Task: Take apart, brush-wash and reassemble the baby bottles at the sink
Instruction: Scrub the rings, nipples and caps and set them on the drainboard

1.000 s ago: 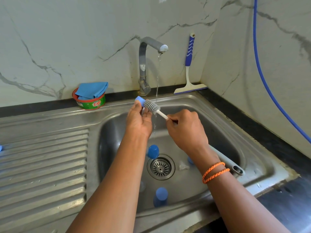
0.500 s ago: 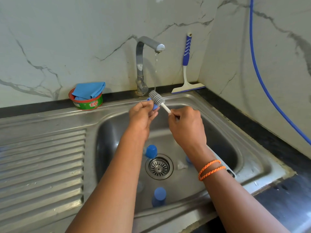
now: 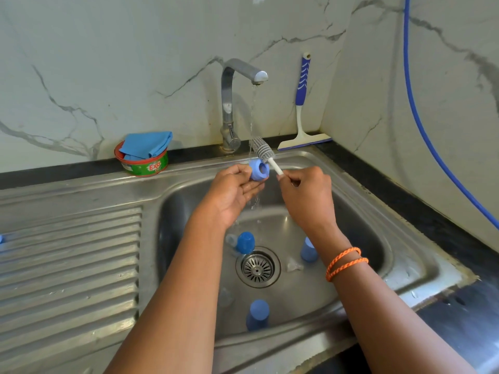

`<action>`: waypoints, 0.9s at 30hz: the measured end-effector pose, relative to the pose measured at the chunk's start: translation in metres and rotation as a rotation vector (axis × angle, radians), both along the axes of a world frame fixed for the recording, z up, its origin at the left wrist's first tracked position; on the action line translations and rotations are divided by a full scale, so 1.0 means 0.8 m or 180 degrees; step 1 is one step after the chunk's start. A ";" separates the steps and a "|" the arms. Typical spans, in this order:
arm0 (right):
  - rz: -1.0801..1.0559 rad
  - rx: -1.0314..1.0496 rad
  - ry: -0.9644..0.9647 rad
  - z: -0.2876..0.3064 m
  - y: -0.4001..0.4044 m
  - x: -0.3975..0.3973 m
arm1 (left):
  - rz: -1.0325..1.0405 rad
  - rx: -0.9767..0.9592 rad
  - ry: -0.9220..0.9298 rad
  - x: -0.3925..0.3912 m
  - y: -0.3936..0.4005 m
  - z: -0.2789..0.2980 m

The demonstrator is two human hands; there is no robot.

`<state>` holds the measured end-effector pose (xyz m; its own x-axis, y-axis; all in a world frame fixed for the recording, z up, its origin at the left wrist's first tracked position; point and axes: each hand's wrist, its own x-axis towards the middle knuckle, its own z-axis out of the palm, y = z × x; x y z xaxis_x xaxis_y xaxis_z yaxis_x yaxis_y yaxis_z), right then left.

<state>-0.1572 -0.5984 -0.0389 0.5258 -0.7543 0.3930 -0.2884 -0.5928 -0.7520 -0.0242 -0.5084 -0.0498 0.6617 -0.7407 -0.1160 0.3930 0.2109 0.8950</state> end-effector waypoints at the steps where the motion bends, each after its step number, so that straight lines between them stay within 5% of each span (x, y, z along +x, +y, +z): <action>1: 0.0040 0.0055 -0.0043 0.000 0.000 0.000 | -0.0053 -0.0063 0.0165 0.000 0.001 -0.001; 10: 0.0074 0.0252 0.0097 0.002 -0.011 -0.006 | -0.0199 -0.0308 0.0456 0.004 0.013 0.008; 20: 0.0154 0.0104 0.0094 0.001 0.001 0.000 | 0.0498 -0.1025 0.1779 -0.011 -0.012 0.002; 27: 0.0163 0.0054 0.0319 -0.005 0.011 -0.001 | 0.1036 -0.1403 0.1900 -0.004 -0.011 0.003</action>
